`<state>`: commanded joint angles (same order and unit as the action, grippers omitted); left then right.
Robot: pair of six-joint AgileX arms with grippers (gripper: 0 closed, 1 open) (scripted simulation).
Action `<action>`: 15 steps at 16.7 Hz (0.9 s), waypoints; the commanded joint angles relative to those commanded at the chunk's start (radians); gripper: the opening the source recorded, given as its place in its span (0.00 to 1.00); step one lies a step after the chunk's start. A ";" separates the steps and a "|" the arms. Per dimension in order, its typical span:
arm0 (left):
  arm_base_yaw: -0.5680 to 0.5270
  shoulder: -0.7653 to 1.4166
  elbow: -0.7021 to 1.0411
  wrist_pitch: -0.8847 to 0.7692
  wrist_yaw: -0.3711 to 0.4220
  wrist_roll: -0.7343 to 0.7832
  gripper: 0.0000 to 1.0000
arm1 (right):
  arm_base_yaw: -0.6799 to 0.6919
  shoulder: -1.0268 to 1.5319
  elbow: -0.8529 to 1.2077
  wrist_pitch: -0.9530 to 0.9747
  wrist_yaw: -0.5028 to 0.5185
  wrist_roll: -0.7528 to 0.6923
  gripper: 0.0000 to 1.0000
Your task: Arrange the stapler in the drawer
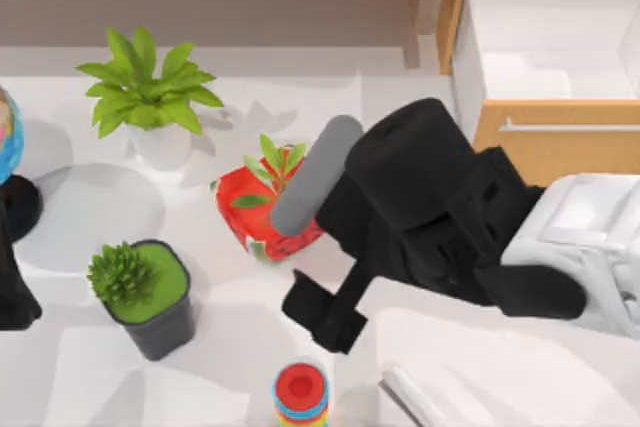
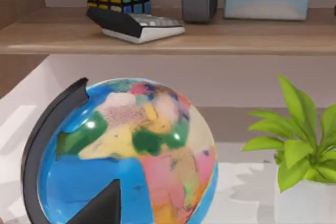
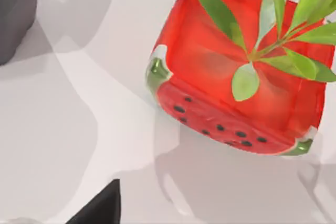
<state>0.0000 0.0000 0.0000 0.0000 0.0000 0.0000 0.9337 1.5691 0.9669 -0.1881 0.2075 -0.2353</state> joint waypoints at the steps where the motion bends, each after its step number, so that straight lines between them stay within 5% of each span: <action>1: 0.000 0.000 0.000 0.000 0.000 0.000 1.00 | 0.002 -0.003 0.039 -0.124 -0.021 0.062 1.00; 8: 0.000 0.000 0.000 0.000 0.000 0.000 1.00 | -0.004 0.078 0.204 -0.723 -0.164 0.385 1.00; 15: 0.000 0.000 0.000 0.000 0.000 0.000 1.00 | 0.006 0.155 0.223 -0.847 -0.211 0.461 1.00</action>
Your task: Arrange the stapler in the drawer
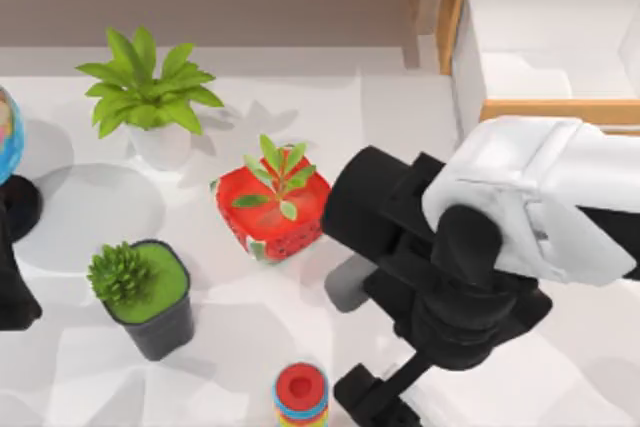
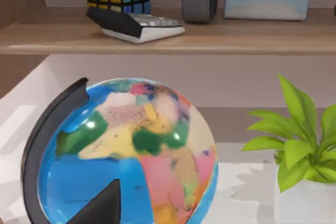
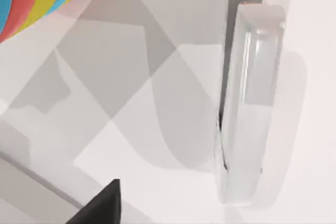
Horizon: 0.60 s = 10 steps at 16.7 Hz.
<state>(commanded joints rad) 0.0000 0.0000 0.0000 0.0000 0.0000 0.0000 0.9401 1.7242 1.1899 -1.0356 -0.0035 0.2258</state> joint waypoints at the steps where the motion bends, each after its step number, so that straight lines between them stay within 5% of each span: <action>1: 0.000 0.000 0.000 0.000 0.000 0.000 1.00 | 0.000 0.000 0.000 0.000 0.000 0.000 1.00; 10: 0.000 0.000 0.000 0.000 0.000 0.000 1.00 | -0.015 0.039 -0.169 0.207 0.005 0.000 1.00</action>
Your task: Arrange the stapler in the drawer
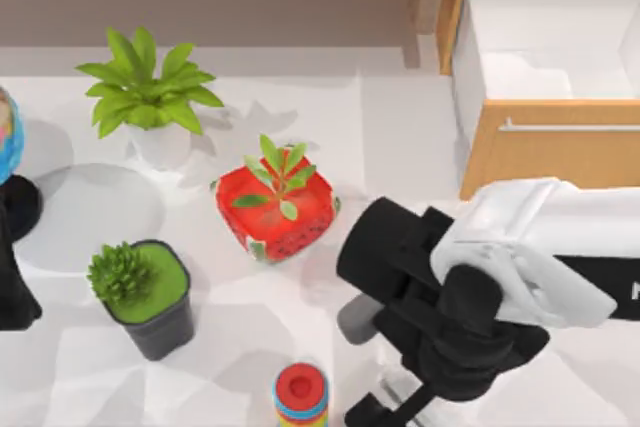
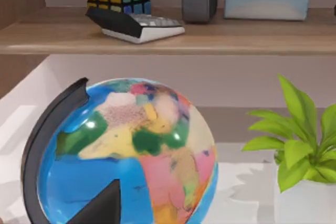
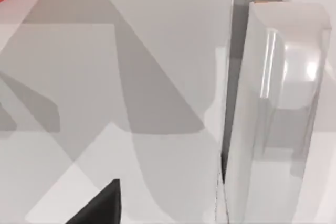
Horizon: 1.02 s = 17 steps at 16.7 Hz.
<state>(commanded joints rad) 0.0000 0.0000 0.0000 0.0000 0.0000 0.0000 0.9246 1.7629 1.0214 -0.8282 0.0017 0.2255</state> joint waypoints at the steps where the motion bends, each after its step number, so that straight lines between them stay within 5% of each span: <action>1: 0.000 0.000 0.000 0.000 0.000 0.000 1.00 | 0.001 0.016 -0.012 0.026 0.000 0.000 1.00; 10: 0.000 0.000 0.000 0.000 0.000 0.000 1.00 | 0.018 0.076 0.005 0.071 -0.005 0.005 1.00; 17: 0.000 0.000 0.000 0.000 0.000 0.000 1.00 | 0.018 0.076 0.005 0.071 -0.005 0.005 0.47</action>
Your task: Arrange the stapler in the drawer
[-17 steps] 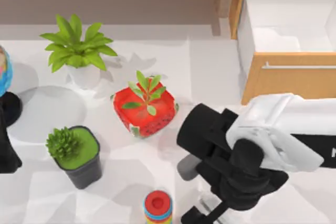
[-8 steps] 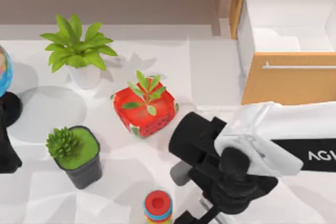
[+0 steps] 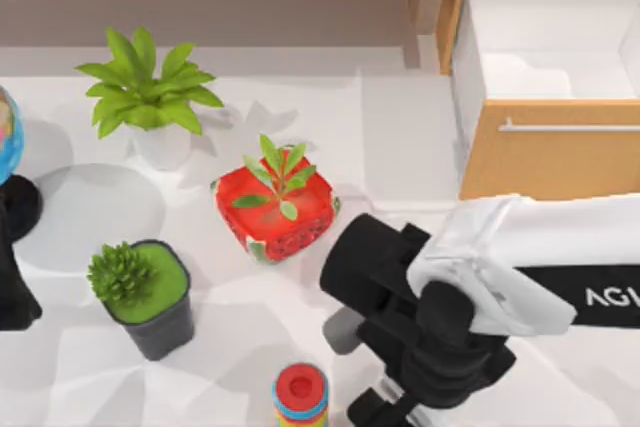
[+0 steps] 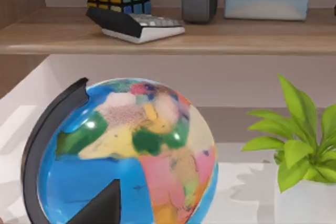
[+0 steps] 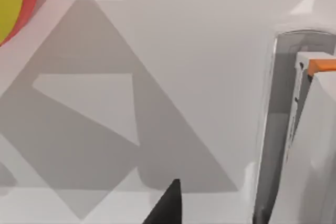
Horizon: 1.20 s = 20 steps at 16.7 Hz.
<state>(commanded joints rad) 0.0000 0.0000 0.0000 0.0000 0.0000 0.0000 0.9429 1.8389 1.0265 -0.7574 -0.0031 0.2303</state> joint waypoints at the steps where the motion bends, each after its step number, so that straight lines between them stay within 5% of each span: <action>1: 0.000 0.000 0.000 0.000 0.000 0.000 1.00 | 0.000 0.000 0.000 0.000 0.000 0.000 0.40; 6: 0.000 0.000 0.000 0.000 0.000 0.000 1.00 | 0.000 0.000 0.000 0.000 0.000 0.000 0.02; 20: 0.000 0.000 0.000 0.000 0.000 0.000 1.00 | -0.079 -0.016 -0.018 -0.021 0.004 0.012 0.00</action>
<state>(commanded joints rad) 0.0000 0.0000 0.0000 0.0000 0.0000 0.0000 0.8637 1.8231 1.0084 -0.7781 0.0010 0.2420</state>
